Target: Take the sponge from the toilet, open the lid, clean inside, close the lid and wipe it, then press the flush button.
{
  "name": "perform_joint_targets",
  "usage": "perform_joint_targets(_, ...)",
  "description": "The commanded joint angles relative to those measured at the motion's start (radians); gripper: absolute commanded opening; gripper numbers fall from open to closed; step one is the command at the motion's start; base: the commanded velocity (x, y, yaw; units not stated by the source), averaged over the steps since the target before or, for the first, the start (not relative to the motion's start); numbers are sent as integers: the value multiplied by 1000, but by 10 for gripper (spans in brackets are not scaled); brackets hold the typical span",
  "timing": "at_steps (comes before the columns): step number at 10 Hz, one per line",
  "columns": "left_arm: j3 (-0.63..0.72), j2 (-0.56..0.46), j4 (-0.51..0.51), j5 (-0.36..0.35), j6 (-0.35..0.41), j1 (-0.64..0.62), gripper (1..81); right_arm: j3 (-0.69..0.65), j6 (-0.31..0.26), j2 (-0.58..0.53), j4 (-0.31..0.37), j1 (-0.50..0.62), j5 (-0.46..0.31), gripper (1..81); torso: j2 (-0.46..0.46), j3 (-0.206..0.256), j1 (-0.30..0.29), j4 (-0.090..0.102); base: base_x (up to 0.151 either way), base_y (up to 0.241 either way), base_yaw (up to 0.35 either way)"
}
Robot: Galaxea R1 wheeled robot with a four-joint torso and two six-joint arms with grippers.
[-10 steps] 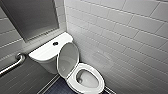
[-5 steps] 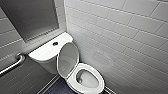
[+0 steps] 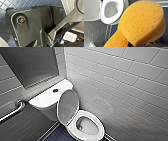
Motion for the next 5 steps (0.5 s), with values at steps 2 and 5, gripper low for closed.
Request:
perform_joint_targets(2,14,26,79,-26,9,58,811,59,1,-85,45,182,-115,10,-100,0,64,0,0,0,0)
perform_joint_targets(5,10,71,85,-27,27,93,811,20,1,-43,60,271,-118,10,-134,0,85,0,0,0,0)
